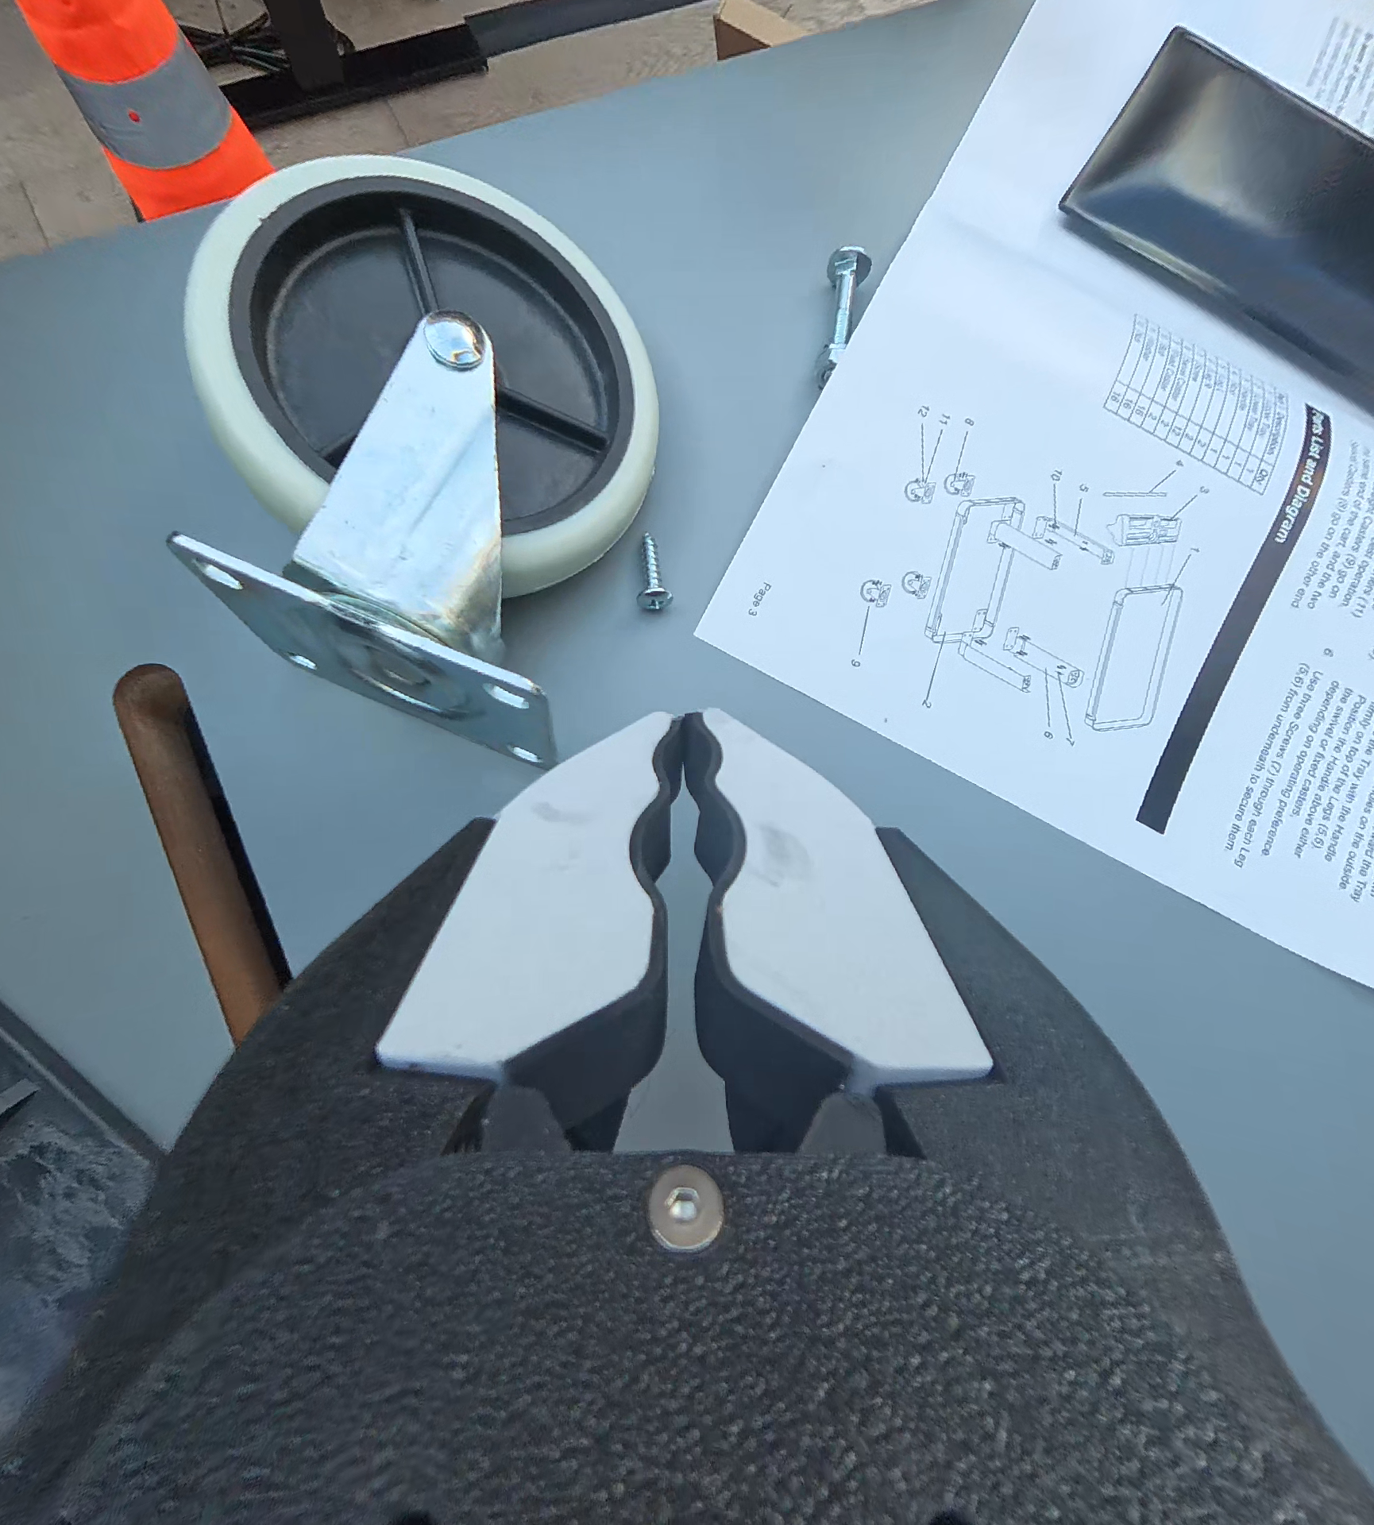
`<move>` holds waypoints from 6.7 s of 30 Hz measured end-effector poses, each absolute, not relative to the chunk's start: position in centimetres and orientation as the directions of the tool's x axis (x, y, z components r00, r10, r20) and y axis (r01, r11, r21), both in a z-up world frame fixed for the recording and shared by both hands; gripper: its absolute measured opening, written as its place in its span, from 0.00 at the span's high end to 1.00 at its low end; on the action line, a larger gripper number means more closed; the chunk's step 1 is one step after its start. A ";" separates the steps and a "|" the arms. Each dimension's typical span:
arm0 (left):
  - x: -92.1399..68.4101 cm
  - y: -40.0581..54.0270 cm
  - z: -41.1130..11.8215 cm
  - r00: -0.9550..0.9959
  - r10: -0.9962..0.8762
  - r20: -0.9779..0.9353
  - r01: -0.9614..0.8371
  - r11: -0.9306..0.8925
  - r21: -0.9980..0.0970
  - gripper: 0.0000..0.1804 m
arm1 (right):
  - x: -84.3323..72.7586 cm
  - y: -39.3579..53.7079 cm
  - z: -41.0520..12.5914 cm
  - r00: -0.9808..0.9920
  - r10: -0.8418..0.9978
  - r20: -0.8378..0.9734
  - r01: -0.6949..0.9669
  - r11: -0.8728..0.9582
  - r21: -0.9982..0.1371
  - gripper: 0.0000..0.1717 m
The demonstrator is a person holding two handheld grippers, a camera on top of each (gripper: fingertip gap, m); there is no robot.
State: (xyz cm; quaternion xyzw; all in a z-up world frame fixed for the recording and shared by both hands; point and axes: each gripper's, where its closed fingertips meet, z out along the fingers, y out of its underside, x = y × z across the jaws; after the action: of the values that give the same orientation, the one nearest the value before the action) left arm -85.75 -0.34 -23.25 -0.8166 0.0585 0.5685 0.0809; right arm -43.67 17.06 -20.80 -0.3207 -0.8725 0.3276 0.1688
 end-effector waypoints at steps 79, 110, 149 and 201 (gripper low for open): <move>-49.4 0.3 -15.4 0.229 0.711 -0.665 -0.147 -0.650 -0.746 0.70 | -36.1 24.0 -17.9 -0.791 0.610 -0.053 0.417 0.474 -0.775 1.00; -49.8 -3.6 -19.3 0.169 0.683 -0.711 -0.037 -0.716 -0.697 0.73 | -36.2 23.1 -20.0 -0.804 0.588 -0.084 0.431 0.481 -0.763 1.00; -49.8 -3.7 -19.6 0.175 0.673 -0.718 -0.039 -0.724 -0.689 0.75 | -36.3 23.2 -20.0 -0.804 0.591 -0.062 0.418 0.488 -0.766 1.00; -50.7 -4.9 -20.7 0.211 0.732 -0.648 0.039 -0.669 -0.743 0.77 | -85.9 40.2 -22.3 -0.388 0.740 0.549 0.363 0.670 -0.648 1.00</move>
State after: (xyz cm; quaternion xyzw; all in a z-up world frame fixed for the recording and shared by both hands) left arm -50.71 -4.87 -20.73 -0.7157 -0.2695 0.5675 0.3051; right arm -85.93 40.21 -22.26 -0.3430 -0.8041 0.2174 0.4341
